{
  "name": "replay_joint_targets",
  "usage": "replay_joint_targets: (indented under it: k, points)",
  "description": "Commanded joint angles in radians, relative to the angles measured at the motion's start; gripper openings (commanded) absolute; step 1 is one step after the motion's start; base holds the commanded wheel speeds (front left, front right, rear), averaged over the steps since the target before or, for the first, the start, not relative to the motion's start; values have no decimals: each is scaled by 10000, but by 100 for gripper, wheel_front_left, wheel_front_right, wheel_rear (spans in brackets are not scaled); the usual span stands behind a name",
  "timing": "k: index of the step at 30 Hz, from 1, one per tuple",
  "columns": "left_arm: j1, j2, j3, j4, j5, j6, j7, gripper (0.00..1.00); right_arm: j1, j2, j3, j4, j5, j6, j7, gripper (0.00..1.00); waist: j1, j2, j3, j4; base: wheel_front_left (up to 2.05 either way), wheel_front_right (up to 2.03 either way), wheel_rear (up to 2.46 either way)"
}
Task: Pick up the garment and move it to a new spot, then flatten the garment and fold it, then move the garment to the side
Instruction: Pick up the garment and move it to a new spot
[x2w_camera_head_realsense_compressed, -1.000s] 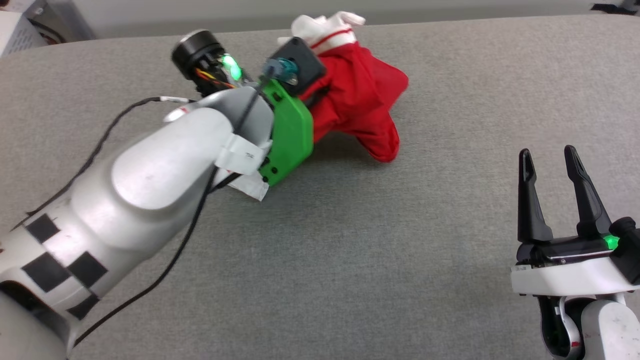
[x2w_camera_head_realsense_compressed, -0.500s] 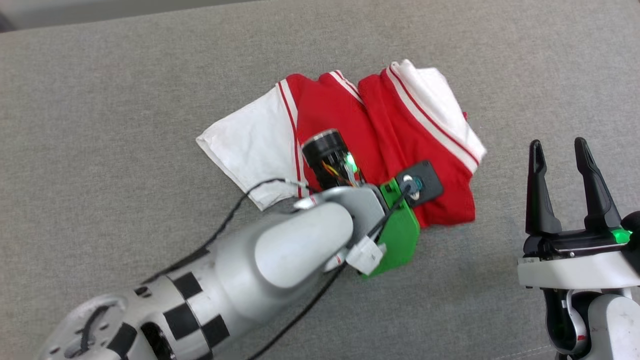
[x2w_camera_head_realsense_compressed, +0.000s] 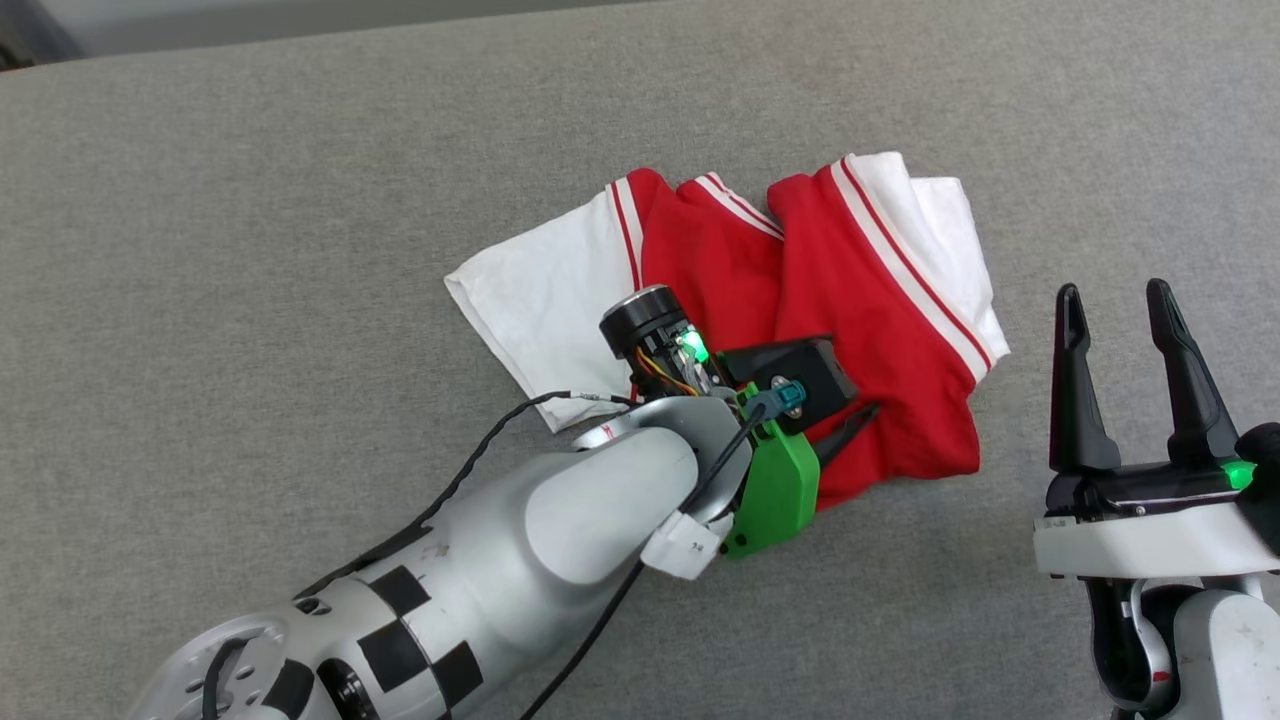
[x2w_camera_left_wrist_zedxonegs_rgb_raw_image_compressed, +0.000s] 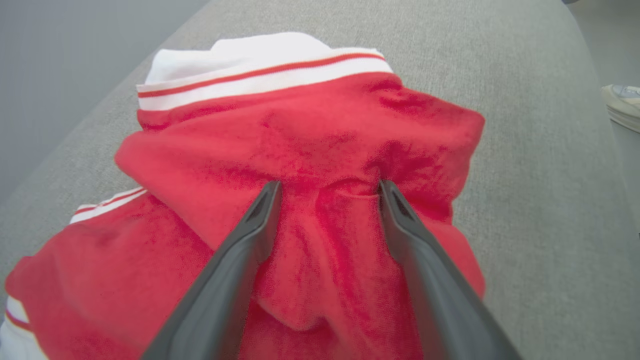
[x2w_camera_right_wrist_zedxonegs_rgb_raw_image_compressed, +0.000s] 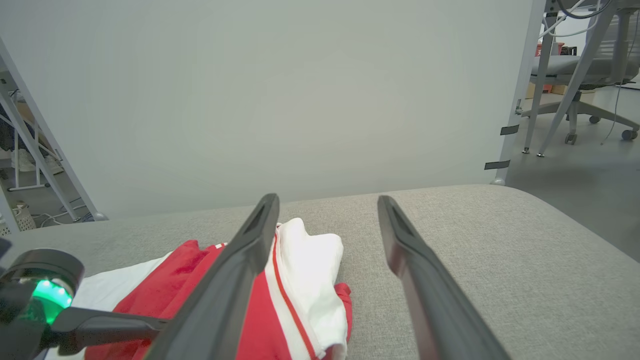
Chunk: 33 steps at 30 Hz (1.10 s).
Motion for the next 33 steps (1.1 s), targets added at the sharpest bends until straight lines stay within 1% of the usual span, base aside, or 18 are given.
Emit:
replay_joint_targets:
  k: [1,3,5,7,9,11,13,17,19,23,27,28,30,33]
  points:
    - [-164,-133,145,103,6,84,-461,100,75,-18,-29,40,-74,-6,-92,100,0,-1,-475,329,0,0,0]
    - [-122,-206,317,160,11,318,-1136,100,206,-18,-77,63,-124,-6,-92,100,0,-1,-766,485,0,0,0]
    - [-1,-244,566,65,-37,624,-1548,100,346,-18,-102,78,-170,-6,-92,100,0,-1,-1053,641,0,0,0]
    - [91,-208,783,-109,154,1095,-1784,100,499,-18,-123,93,-215,-6,-92,100,0,-1,-1317,802,0,0,0]
    - [316,-19,1084,-352,294,1545,-1879,100,641,-18,-140,94,-251,-6,-92,100,0,-1,-1546,947,0,0,0]
    - [594,281,1545,-813,466,2017,-1904,100,756,-18,-169,88,-282,-6,-92,100,0,-1,-1718,1072,0,0,0]
    - [1072,720,2238,-1564,714,2556,-1909,100,867,-18,-202,78,-331,-6,-92,100,0,-1,-1853,1201,0,0,0]
    - [2235,1503,3572,-2791,1124,3356,-1912,100,1050,-18,-293,80,-423,-6,-92,100,0,-1,-2071,1387,0,0,0]
    - [2910,1783,4277,-3382,1293,3664,-1912,100,1143,-18,-335,76,-455,-6,-92,100,0,-1,-2193,1463,0,0,0]
    - [4318,2218,5585,-4313,1734,4129,-1913,100,1338,-18,-420,30,-521,-6,-92,100,0,-1,-2376,1636,0,0,0]
    - [5661,2392,6828,-4994,2123,4431,-1914,100,1450,-18,-476,76,-567,-6,-92,100,0,-1,-2533,1763,0,0,0]
    - [5964,2417,7087,-5100,2202,4471,-1914,100,1463,-18,-490,94,-571,-6,-92,100,0,-1,-2572,1783,0,0,0]
    - [7254,2413,8216,-5499,2528,4542,-1914,100,1568,-18,-505,171,-620,-6,-92,100,0,-1,-2760,1839,0,0,0]
    - [8190,2285,8972,-5801,2781,4473,-1914,100,1702,-18,-534,316,-646,-6,-92,100,0,-1,-2941,1866,0,0,0]
